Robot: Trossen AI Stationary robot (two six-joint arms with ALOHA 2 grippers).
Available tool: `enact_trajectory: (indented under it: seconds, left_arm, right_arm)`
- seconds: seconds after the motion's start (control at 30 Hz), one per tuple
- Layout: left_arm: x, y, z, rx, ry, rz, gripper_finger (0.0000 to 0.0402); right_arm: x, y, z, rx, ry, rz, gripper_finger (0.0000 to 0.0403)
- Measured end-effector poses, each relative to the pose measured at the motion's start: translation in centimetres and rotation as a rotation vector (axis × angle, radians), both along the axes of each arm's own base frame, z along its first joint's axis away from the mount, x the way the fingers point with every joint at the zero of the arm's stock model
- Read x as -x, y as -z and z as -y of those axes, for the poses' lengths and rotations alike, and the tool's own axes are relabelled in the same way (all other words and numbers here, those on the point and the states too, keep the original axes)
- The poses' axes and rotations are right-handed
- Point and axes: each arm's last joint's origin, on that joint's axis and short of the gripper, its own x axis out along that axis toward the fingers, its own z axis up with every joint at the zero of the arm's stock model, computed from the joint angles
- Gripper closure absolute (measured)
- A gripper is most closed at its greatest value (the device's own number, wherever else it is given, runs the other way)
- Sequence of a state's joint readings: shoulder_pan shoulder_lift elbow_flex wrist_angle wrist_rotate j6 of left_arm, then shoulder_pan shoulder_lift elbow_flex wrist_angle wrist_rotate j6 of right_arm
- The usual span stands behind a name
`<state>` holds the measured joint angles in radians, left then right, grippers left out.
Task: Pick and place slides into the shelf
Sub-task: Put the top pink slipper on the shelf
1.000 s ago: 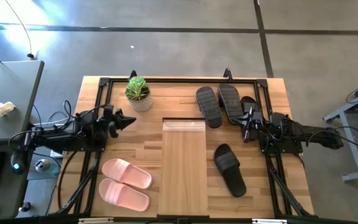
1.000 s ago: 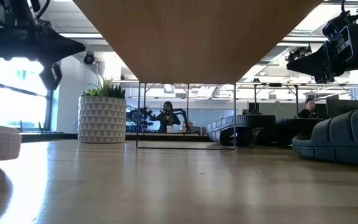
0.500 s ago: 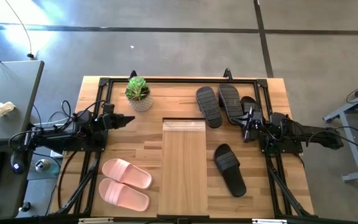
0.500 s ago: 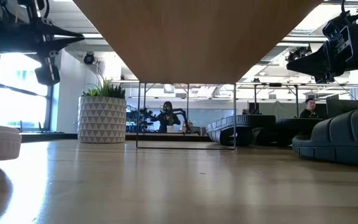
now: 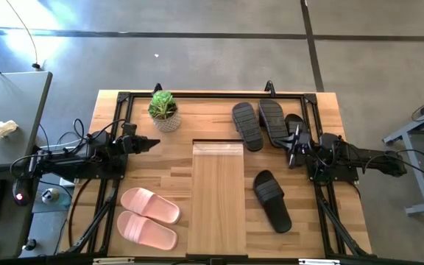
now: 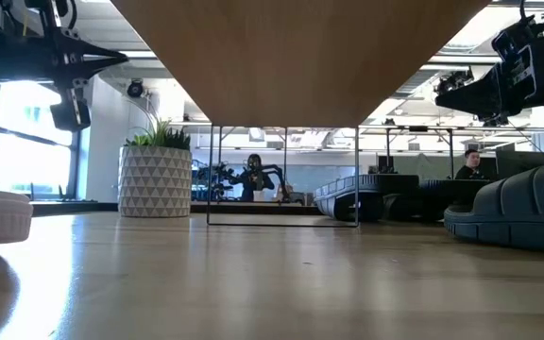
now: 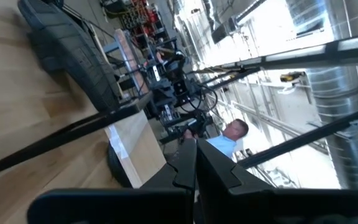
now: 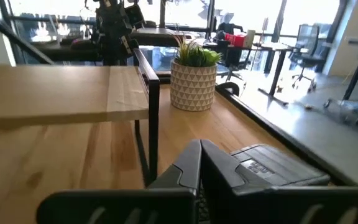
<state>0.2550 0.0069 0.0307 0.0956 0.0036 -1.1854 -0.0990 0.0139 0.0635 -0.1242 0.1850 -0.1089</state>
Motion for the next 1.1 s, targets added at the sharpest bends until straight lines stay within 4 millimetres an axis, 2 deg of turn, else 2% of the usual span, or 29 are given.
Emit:
enact_trajectory:
  seconds: [0.1,0.23,0.5,0.8,0.93,1.03,1.1]
  left_arm:
    - [0.0,0.0,0.0,-0.003,0.015,0.000,0.0401]
    - [0.0,0.0,0.0,-0.005,0.015,0.003,0.0401]
    - [0.0,-0.1,0.0,-0.007,0.015,0.008,0.0401]
    - [0.0,-0.1,0.0,-0.007,0.011,0.008,0.0401]
    - [0.0,-0.1,0.0,-0.007,0.011,0.008,0.0401]
    - [0.0,-0.1,0.0,-0.007,0.011,0.008,0.0401]
    - [0.0,-0.1,0.0,-0.006,0.011,0.007,0.0401]
  right_arm:
    - [0.0,0.0,0.0,0.099,-0.007,-0.027,0.0402]
    - [0.0,-0.5,0.0,0.098,-0.003,0.021,0.0402]
    - [0.2,-3.0,-0.1,-0.427,-0.054,0.435,0.0402]
    - [1.2,-5.2,0.2,-0.845,-0.079,0.831,0.0402]
    - [1.7,-6.2,-0.2,-0.840,-0.251,0.888,0.0402]
    - [1.9,-6.7,-0.8,-0.810,-0.471,0.837,0.0402]
    - [1.9,-7.0,-1.1,-0.869,-0.565,0.777,0.0402]
